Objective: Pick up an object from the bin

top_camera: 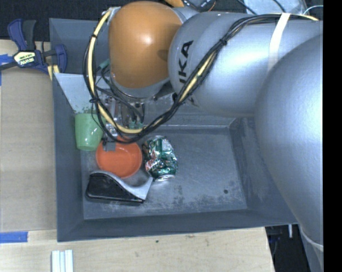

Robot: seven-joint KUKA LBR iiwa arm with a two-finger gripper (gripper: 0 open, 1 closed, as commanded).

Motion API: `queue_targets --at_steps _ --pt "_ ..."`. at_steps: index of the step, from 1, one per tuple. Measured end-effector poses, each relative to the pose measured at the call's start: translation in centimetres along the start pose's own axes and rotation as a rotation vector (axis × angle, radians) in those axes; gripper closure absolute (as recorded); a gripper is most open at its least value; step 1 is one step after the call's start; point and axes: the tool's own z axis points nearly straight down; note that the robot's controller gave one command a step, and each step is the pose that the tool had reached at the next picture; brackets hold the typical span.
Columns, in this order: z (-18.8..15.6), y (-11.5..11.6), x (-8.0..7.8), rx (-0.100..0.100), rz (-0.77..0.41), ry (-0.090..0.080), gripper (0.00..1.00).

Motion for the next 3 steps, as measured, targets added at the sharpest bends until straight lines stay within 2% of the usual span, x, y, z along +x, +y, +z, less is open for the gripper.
queue_targets --at_steps 1,2,3 --pt "-0.5 -0.1 -0.2 -0.003 0.003 -0.008 0.0" --pt "6.1 -3.2 -0.9 -0.002 0.421 -0.004 0.0" --pt "10.3 -3.0 0.2 -0.001 0.182 -0.006 0.0"
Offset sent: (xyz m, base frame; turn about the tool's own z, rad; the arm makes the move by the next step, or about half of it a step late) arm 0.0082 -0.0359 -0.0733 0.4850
